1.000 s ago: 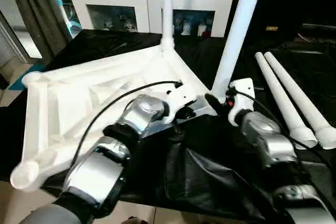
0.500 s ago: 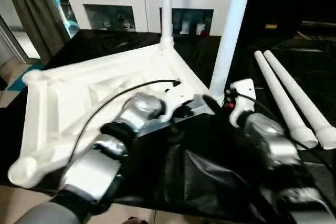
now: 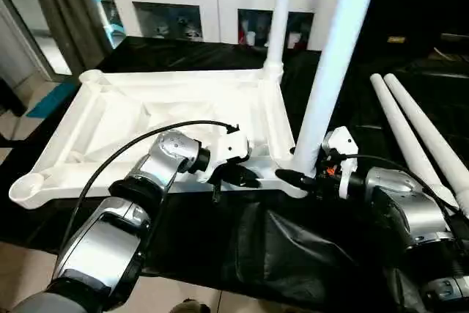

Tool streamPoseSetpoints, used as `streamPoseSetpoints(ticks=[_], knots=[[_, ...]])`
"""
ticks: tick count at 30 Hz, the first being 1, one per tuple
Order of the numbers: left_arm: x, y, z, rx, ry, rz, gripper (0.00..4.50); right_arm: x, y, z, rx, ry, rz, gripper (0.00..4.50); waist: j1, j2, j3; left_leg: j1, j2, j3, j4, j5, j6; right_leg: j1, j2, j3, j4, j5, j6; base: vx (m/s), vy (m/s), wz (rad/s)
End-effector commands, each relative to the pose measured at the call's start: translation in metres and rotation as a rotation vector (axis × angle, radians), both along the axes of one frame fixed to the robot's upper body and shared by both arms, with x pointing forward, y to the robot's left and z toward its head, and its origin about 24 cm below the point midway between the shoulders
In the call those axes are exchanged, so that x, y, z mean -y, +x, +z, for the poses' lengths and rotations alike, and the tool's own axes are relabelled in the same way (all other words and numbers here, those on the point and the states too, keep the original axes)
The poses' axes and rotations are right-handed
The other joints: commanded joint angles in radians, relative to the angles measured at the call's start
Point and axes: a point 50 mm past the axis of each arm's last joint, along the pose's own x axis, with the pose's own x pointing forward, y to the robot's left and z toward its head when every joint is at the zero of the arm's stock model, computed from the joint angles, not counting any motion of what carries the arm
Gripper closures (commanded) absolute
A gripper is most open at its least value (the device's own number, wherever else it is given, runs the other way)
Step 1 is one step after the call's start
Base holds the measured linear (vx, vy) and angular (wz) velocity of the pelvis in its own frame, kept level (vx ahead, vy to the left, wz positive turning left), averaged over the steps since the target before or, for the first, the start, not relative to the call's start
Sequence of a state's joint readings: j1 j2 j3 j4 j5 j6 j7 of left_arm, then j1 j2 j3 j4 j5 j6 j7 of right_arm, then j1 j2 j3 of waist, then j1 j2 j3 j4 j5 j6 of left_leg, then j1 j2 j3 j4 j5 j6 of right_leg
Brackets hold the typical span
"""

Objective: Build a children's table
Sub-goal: Rotate leg to tighten

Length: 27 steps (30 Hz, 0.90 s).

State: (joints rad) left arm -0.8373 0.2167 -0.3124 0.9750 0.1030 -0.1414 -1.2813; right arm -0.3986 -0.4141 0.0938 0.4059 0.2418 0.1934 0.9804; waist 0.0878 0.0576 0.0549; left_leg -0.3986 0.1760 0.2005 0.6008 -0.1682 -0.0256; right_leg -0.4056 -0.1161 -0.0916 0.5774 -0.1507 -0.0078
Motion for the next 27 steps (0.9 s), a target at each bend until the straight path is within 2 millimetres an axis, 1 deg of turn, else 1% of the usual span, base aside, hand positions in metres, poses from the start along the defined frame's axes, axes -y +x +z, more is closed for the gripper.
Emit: streamPoseSetpoints(ticks=[1,2,5,7,10,11,12,13,14,15,16,17,19,20,21,22,23,24,25,26,27], knots=[[0.000,-0.001,0.006,0.013,-0.004,-0.057,4.50,0.010,0.003,0.005,0.012,-0.033,-0.029,1.14,-0.004,-0.012,-0.077,0.032,0.060,-0.025,-0.082,-0.308,0.048,0.047,-0.049,0.042,-0.056,-0.229,-0.246,0.000,0.000,0.00],[0.001,-0.001,0.007,0.015,-0.007,-0.057,4.50,0.009,0.003,0.006,0.009,-0.027,-0.024,1.22,-0.003,-0.014,-0.078,0.030,0.060,-0.024,-0.080,-0.291,0.056,0.048,-0.050,0.042,-0.054,-0.209,-0.248,0.000,0.000,0.00],[0.002,-0.001,0.007,0.015,-0.010,-0.057,4.50,0.008,0.002,0.006,0.004,-0.020,-0.016,1.49,-0.003,-0.013,-0.080,0.028,0.059,-0.023,-0.077,-0.254,0.074,0.050,-0.049,0.041,-0.049,-0.167,-0.258,0.000,0.000,0.00],[0.002,-0.001,0.007,0.017,-0.008,-0.053,4.50,0.007,0.001,0.005,0.000,-0.016,-0.012,1.60,-0.003,-0.012,-0.080,0.027,0.058,-0.023,-0.076,-0.247,0.081,0.050,-0.049,0.040,-0.049,-0.164,-0.259,0.000,0.000,0.00],[0.002,0.000,0.005,0.025,-0.003,-0.029,4.50,0.006,0.000,0.001,-0.007,-0.018,-0.035,1.71,-0.003,-0.012,-0.079,0.028,0.058,-0.023,-0.076,-0.257,0.078,0.049,-0.048,0.040,-0.053,-0.189,-0.255,0.000,0.000,0.00],[0.003,0.003,0.005,0.035,-0.002,0.010,4.50,0.007,0.002,-0.003,-0.007,-0.027,-0.084,1.72,-0.004,-0.012,-0.078,0.029,0.059,-0.023,-0.078,-0.266,0.074,0.048,-0.048,0.040,-0.054,-0.203,-0.252,0.000,0.000,0.00],[0.003,0.003,0.005,0.038,-0.002,0.022,4.50,0.007,0.003,-0.003,-0.007,-0.030,-0.098,1.72,-0.005,-0.011,-0.078,0.029,0.059,-0.024,-0.078,-0.269,0.069,0.047,-0.048,0.041,-0.054,-0.208,-0.249,0.000,0.000,0.00],[0.007,0.011,0.005,0.065,0.011,0.123,4.50,0.010,0.010,-0.011,-0.010,-0.062,-0.232,1.73,-0.008,-0.014,-0.078,0.029,0.058,-0.025,-0.078,-0.277,0.059,0.046,-0.048,0.041,-0.055,-0.220,-0.245,0.000,0.000,0.00],[0.010,0.017,0.006,0.088,0.008,0.209,4.50,0.012,0.014,-0.018,-0.018,-0.081,-0.346,1.73,-0.015,-0.013,-0.076,0.032,0.054,-0.024,-0.079,-0.292,0.039,0.040,-0.048,0.042,-0.058,-0.249,-0.241,0.000,0.000,0.00],[0.010,0.017,0.006,0.088,0.008,0.209,4.50,0.012,0.014,-0.018,-0.018,-0.081,-0.346,1.73,-0.015,-0.014,-0.076,0.035,0.054,-0.027,-0.081,-0.308,0.029,0.042,-0.050,0.041,-0.063,-0.276,-0.235,0.000,0.000,0.00],[0.014,0.021,0.007,0.101,0.006,0.272,4.50,0.012,0.017,-0.022,-0.027,-0.085,-0.432,1.73,-0.018,-0.016,-0.074,0.033,0.051,-0.026,-0.081,-0.314,0.020,0.042,-0.049,0.041,-0.066,-0.308,-0.219,0.000,0.000,0.00],[0.019,0.025,0.008,0.112,0.002,0.327,4.50,0.011,0.020,-0.026,-0.040,-0.083,-0.520,1.74,-0.021,-0.013,-0.073,0.036,0.051,-0.028,-0.082,-0.328,0.014,0.041,-0.049,0.040,-0.072,-0.330,-0.210,0.000,0.000,0.00],[0.026,0.028,0.009,0.121,0.000,0.384,4.50,0.010,0.024,-0.031,-0.061,-0.072,-0.626,1.74,-0.026,-0.013,-0.074,0.035,0.051,-0.029,-0.084,-0.332,0.008,0.041,-0.048,0.040,-0.072,-0.328,-0.206,0.000,0.000,0.00],[0.032,0.029,0.009,0.126,-0.002,0.415,4.50,0.007,0.026,-0.034,-0.073,-0.070,-0.683,1.74,-0.032,-0.014,-0.075,0.034,0.048,-0.029,-0.083,-0.333,0.011,0.042,-0.048,0.039,-0.072,-0.315,-0.206,0.000,0.000,0.00],[0.040,0.029,0.009,0.130,-0.002,0.448,4.50,0.003,0.029,-0.037,-0.083,-0.076,-0.738,1.74,-0.034,-0.008,-0.075,0.034,0.048,-0.029,-0.082,-0.332,0.010,0.041,-0.049,0.040,-0.071,-0.308,-0.208,0.000,0.000,0.00],[0.046,0.029,0.009,0.129,-0.006,0.462,4.50,-0.004,0.030,-0.039,-0.091,-0.072,-0.754,1.74,-0.037,-0.008,-0.075,0.033,0.047,-0.030,-0.083,-0.330,0.012,0.042,-0.046,0.038,-0.073,-0.300,-0.207,0.000,0.000,0.00],[0.051,0.029,0.009,0.129,-0.008,0.471,4.50,-0.009,0.031,-0.040,-0.096,-0.068,-0.762,1.74,-0.040,-0.011,-0.076,0.033,0.046,-0.029,-0.082,-0.332,0.015,0.042,-0.046,0.037,-0.073,-0.293,-0.207,0.000,0.000,0.00],[0.055,0.028,0.009,0.129,-0.008,0.471,4.50,-0.015,0.033,-0.040,-0.096,-0.063,-0.757,1.74,-0.039,-0.008,-0.076,0.033,0.045,-0.029,-0.082,-0.329,0.019,0.044,-0.047,0.037,-0.073,-0.290,-0.207,0.000,0.000,0.00],[0.058,0.027,0.009,0.132,-0.006,0.470,4.50,-0.020,0.034,-0.040,-0.089,-0.063,-0.751,1.74,-0.040,-0.008,-0.075,0.031,0.045,-0.028,-0.082,-0.327,0.027,0.043,-0.047,0.037,-0.075,-0.287,-0.206,0.000,0.000,0.00],[0.061,0.026,0.008,0.135,-0.007,0.460,4.50,-0.025,0.035,-0.039,-0.075,-0.069,-0.730,1.74,-0.039,-0.009,-0.075,0.033,0.045,-0.028,-0.081,-0.335,0.032,0.044,-0.046,0.036,-0.077,-0.292,-0.203,0.000,0.000,0.00],[0.064,0.025,0.009,0.137,-0.014,0.443,4.50,-0.033,0.036,-0.035,-0.040,-0.054,-0.681,1.74,-0.040,-0.010,-0.075,0.030,0.044,-0.028,-0.081,-0.335,0.035,0.045,-0.046,0.036,-0.076,-0.292,-0.201,0.000,0.000,0.00]])
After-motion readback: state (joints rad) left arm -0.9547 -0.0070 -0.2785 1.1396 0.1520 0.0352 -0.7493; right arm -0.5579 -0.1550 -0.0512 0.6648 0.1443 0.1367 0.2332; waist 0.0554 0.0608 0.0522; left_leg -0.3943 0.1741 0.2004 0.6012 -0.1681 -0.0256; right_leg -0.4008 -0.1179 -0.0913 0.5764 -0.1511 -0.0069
